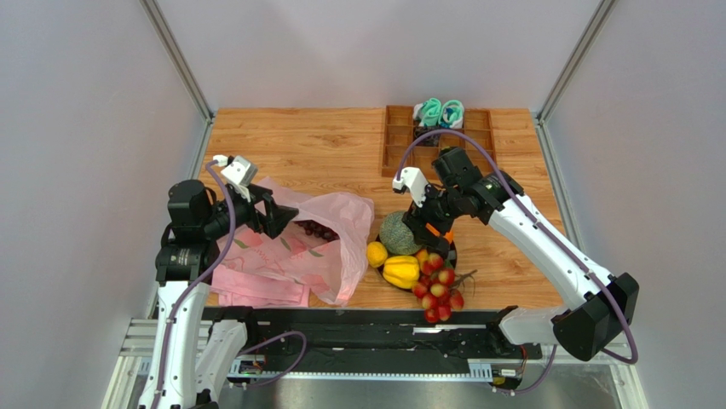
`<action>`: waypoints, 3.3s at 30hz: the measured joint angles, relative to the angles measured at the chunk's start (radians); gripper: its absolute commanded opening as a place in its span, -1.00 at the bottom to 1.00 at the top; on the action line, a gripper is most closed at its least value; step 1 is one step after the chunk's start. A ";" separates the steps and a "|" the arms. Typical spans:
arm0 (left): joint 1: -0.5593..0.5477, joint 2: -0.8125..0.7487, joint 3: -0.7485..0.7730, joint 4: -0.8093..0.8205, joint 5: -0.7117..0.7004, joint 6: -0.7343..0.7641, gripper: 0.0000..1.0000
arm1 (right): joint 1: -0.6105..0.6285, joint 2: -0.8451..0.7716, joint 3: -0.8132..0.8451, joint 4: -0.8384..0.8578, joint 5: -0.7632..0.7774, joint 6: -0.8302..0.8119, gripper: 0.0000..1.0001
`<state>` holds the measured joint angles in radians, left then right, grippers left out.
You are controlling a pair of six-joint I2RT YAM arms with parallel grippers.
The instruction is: Take the fake fruits out of the plastic bag
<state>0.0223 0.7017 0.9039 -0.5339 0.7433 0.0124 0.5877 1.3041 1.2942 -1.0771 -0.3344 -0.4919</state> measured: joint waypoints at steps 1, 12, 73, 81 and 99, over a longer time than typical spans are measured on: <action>0.000 0.000 0.000 0.000 0.000 0.000 0.97 | 0.000 0.000 0.000 0.002 0.002 0.000 0.47; 0.000 0.000 0.000 0.000 0.000 0.000 0.97 | -0.006 -0.039 0.001 -0.110 0.072 -0.105 0.51; 0.000 0.030 0.010 -0.012 0.009 0.024 0.98 | 0.263 -0.296 -0.163 -0.277 0.091 -0.485 -1.00; 0.000 0.135 0.095 0.010 0.043 0.004 0.98 | 0.263 -0.388 0.104 -0.279 0.173 -0.480 -1.00; 0.001 0.437 0.391 -0.071 0.033 0.037 0.96 | -0.049 -0.535 -0.425 -0.155 0.281 -0.386 0.21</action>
<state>0.0231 1.1385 1.2945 -0.6048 0.7761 0.0490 0.5385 0.7689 0.8696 -1.2320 -0.0536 -0.8780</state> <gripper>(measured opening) 0.982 0.586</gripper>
